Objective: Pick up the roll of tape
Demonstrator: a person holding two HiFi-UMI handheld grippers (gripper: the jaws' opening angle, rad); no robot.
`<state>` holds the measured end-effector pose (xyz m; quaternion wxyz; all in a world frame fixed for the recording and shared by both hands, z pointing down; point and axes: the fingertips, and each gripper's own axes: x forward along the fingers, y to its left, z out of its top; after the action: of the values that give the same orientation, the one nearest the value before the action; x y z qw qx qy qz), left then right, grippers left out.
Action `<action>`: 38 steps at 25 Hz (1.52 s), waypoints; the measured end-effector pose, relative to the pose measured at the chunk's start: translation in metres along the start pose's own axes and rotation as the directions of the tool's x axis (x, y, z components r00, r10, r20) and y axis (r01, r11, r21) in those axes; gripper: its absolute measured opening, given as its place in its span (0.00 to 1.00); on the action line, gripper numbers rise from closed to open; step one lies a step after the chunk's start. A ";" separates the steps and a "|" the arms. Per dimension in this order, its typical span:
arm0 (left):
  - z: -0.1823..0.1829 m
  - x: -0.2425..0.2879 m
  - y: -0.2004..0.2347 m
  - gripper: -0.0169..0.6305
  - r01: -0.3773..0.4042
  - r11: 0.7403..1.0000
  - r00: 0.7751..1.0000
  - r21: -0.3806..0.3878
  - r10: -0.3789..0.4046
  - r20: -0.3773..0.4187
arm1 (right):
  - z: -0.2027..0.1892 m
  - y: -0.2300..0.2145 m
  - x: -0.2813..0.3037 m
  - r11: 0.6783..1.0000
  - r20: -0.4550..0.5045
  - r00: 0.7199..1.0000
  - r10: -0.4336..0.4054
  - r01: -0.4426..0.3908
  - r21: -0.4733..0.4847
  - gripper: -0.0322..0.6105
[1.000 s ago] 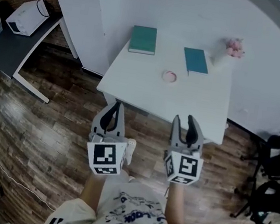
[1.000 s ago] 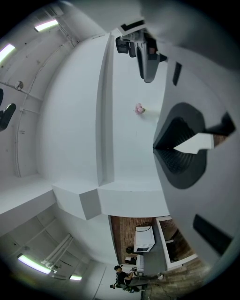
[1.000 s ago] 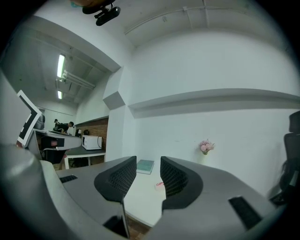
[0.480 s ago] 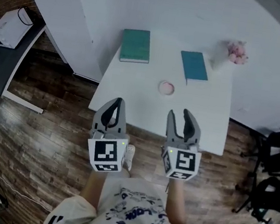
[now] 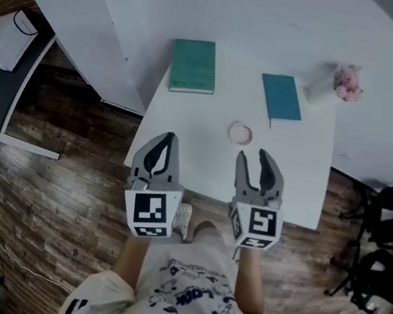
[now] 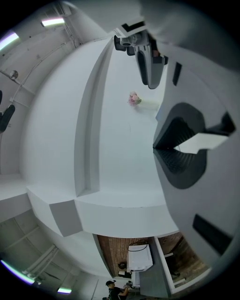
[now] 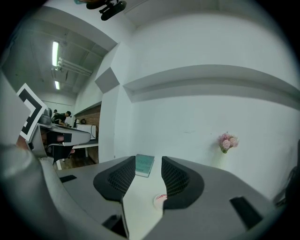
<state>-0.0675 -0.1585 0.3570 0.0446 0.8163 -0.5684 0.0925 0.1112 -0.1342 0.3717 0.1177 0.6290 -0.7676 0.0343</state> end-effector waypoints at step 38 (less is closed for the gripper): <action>-0.144 0.119 -0.019 0.03 -0.038 0.990 0.914 -0.138 -0.021 -0.405 | -0.182 -0.008 0.127 0.978 -0.661 0.723 0.200 -0.183 0.096 0.29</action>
<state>-0.0242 -0.2357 0.5228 0.2194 0.7717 -0.5555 0.2186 0.1207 -0.2206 0.5756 0.3726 0.4936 -0.7350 0.2780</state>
